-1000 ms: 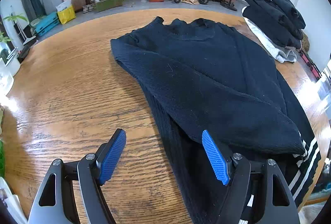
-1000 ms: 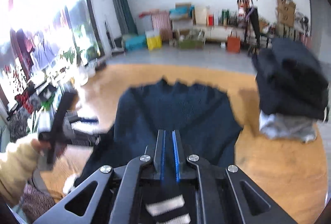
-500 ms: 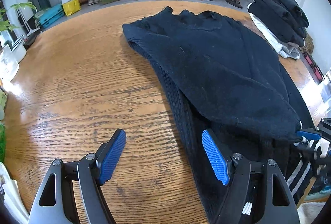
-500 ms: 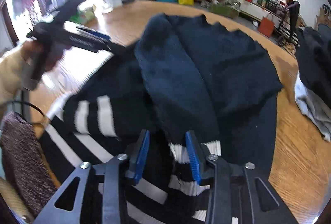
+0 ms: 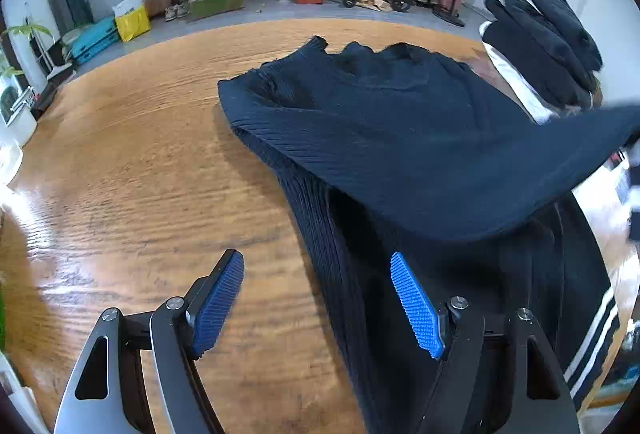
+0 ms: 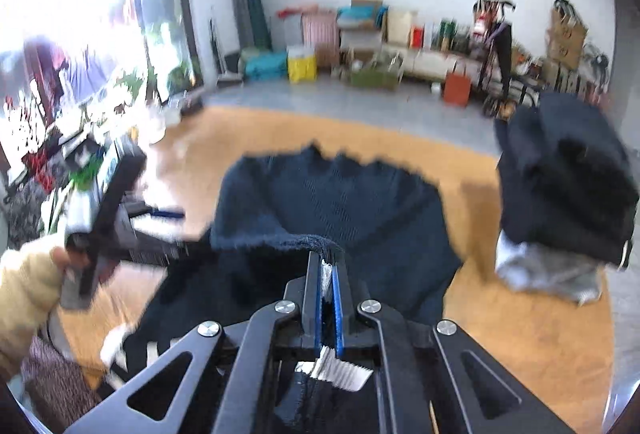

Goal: Fold clothes

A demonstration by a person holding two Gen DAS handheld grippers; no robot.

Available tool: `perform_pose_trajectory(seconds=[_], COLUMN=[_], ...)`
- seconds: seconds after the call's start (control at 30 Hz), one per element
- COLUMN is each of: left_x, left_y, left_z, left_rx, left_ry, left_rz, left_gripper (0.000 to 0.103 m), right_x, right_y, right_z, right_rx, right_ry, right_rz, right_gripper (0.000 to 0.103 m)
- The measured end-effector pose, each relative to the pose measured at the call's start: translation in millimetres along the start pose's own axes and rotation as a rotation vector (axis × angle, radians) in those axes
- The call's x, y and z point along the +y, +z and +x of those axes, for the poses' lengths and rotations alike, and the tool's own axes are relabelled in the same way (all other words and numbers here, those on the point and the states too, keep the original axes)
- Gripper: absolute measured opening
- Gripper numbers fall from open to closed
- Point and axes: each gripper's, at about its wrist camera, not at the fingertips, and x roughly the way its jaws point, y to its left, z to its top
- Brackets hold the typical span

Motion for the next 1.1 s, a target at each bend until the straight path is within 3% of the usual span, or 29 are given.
perform_pose_trajectory(seconds=[0.13, 0.23, 0.37, 0.43, 0.67, 0.77, 0.9, 1.03, 1.1], left_x=[-5.7, -10.7, -5.8, -5.3, 0.2, 13.2, 45.3, 58.3, 63.4], left_y=[16.4, 28.9, 42.7, 44.7, 37.1, 28.2, 16.5, 5.2, 4.9], left_z=[9.1, 20.5, 35.2, 38.0, 38.2, 30.5, 19.0, 8.5, 8.0], left_rx=[-0.027, -0.037, -0.021, -0.019, -0.039, -0.045, -0.015, -0.003, 0.020], left_ry=[0.037, 0.128, 0.131, 0.120, 0.237, 0.335, 0.348, 0.354, 0.400], left_rz=[-0.005, 0.007, -0.039, -0.038, 0.026, 0.068, 0.024, 0.024, 0.000], left_gripper=[0.077, 0.077, 0.077, 0.077, 0.077, 0.077, 0.078, 0.079, 0.078], right_x=[-1.5, -1.4, 2.2, 0.5, -4.8, -7.6, -8.0, -4.9, -6.6], right_y=[33.0, 47.2, 60.5, 66.3, 78.9, 79.7, 72.0, 45.8, 32.9], right_z=[-8.7, -9.7, -14.0, -18.4, -22.7, -21.1, -15.2, 1.4, 7.2], right_rx=[-0.078, -0.104, -0.141, -0.159, -0.198, -0.194, -0.157, -0.067, -0.015], right_ry=[-0.042, -0.040, -0.042, -0.041, -0.029, -0.027, -0.012, 0.004, 0.020], right_rz=[-0.018, -0.012, -0.022, -0.025, 0.006, 0.014, 0.008, 0.005, 0.021], right_gripper=[0.005, 0.005, 0.005, 0.005, 0.005, 0.005, 0.005, 0.005, 0.005])
